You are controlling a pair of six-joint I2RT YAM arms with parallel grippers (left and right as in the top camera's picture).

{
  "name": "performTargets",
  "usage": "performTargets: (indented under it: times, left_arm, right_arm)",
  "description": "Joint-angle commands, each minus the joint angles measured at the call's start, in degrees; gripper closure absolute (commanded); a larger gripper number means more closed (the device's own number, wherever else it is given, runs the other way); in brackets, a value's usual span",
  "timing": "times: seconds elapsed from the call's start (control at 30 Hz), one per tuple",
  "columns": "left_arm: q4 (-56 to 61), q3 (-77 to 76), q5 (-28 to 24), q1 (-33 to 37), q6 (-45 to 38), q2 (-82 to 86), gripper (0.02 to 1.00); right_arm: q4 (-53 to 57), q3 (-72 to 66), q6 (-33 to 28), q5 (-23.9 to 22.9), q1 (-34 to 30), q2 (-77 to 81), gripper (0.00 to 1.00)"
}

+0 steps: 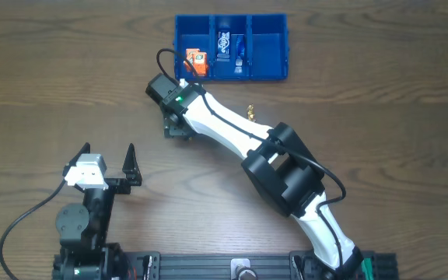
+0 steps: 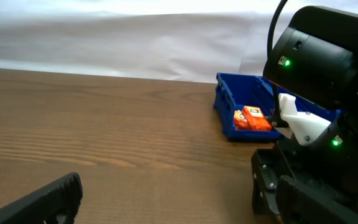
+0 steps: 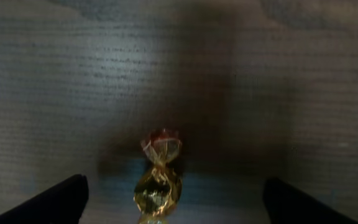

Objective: Sort Candies Into Trays

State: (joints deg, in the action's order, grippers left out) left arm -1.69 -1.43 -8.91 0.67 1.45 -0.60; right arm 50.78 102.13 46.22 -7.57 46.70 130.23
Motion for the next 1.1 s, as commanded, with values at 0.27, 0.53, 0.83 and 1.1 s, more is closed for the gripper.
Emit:
performTargets:
  times: [0.27,0.53,0.83,1.1]
  left_arm:
    - [-1.9,1.2,-1.4,0.3,-0.2,0.4,0.020]
    - [-1.9,1.2,-1.4,0.3,-0.2,0.3,0.020]
    - [-1.9,1.2,-1.4,0.3,-0.2,0.3,0.023]
    - [-1.9,1.2,-1.4,0.3,-0.2,0.3,0.020]
  right_arm:
    - [-0.9,-0.6,-0.2,-2.1,-0.3,1.7,0.345]
    - [-0.5,-0.6,-0.2,-2.0,0.1,1.7,0.682]
    - [-0.5,-0.5,-0.2,-2.0,0.5,1.7,0.915]
    - [4.2,-0.4,-4.4,-8.5,-3.2,-12.4,0.919]
